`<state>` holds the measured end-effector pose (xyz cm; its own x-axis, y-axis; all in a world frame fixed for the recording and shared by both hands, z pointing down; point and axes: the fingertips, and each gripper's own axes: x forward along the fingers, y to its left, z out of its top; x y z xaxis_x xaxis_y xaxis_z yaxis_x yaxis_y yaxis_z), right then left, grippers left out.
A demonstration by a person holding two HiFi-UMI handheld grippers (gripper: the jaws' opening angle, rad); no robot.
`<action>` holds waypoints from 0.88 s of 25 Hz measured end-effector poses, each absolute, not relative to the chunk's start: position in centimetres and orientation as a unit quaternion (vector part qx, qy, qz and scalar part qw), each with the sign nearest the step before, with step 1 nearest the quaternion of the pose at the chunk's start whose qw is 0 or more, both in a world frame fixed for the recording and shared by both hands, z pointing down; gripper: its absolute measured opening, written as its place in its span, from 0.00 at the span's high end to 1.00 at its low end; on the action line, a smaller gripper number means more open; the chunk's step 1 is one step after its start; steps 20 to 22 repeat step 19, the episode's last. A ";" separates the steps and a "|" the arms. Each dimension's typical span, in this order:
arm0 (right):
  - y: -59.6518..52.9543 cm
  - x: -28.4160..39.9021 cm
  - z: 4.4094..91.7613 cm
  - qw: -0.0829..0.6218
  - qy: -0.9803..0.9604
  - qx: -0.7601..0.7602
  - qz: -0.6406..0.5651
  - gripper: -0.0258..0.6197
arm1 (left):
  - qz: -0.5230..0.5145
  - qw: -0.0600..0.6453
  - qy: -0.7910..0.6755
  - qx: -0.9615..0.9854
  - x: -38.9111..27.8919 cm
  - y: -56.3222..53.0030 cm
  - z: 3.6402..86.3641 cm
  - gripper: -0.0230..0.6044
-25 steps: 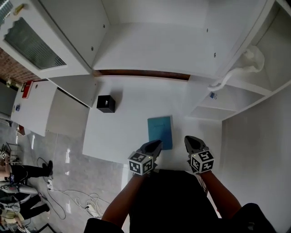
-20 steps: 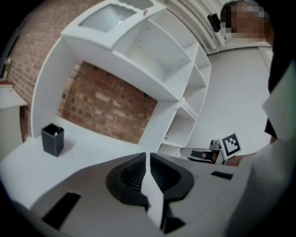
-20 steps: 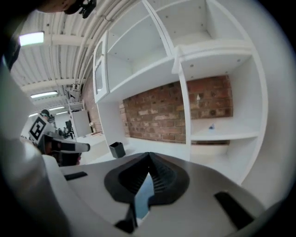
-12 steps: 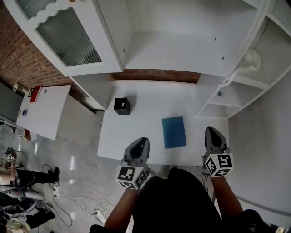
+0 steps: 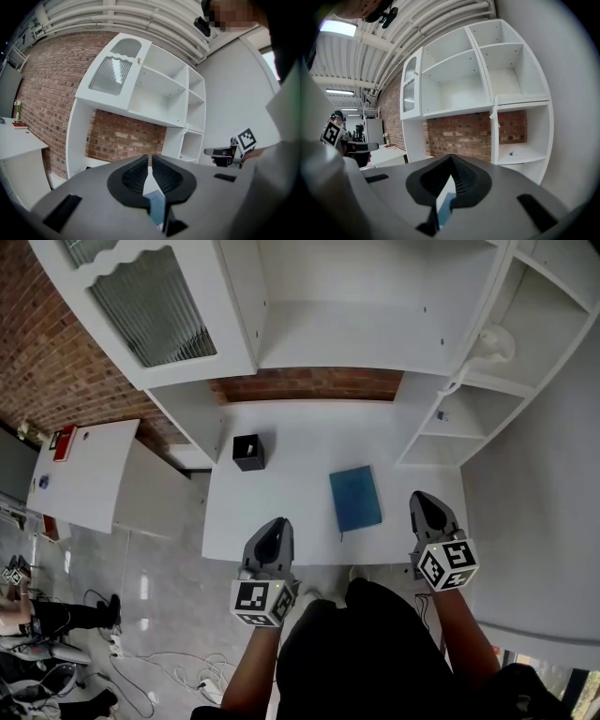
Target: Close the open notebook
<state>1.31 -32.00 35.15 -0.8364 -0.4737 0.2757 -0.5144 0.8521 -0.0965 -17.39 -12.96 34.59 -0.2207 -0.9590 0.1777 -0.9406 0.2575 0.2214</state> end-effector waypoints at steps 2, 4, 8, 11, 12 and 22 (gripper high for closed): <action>-31.5 1.8 35.0 0.122 -0.954 0.262 0.077 0.96 | -0.035 0.142 -0.782 0.605 -17.5 -12.2 34.7 0.92; -31.1 2.3 34.9 0.123 -0.954 0.264 0.072 0.96 | -0.032 0.145 -0.783 0.604 -17.5 -11.6 35.0 0.92; -30.5 3.0 35.2 0.124 -0.951 0.273 0.073 0.96 | -0.028 0.143 -0.783 0.605 -17.6 -10.8 34.8 0.92; -29.9 3.2 35.0 0.121 -0.948 0.284 0.072 0.96 | -0.026 0.150 -0.784 0.602 -18.1 -10.0 35.0 0.92; -29.7 3.4 34.8 0.118 -0.948 0.288 0.071 0.96 | -0.026 0.152 -0.783 0.603 -18.2 -9.9 35.1 0.92; -29.1 4.0 34.8 0.118 -0.945 0.299 0.067 0.96 | -0.036 0.146 -0.781 0.607 -18.5 -9.7 34.4 0.92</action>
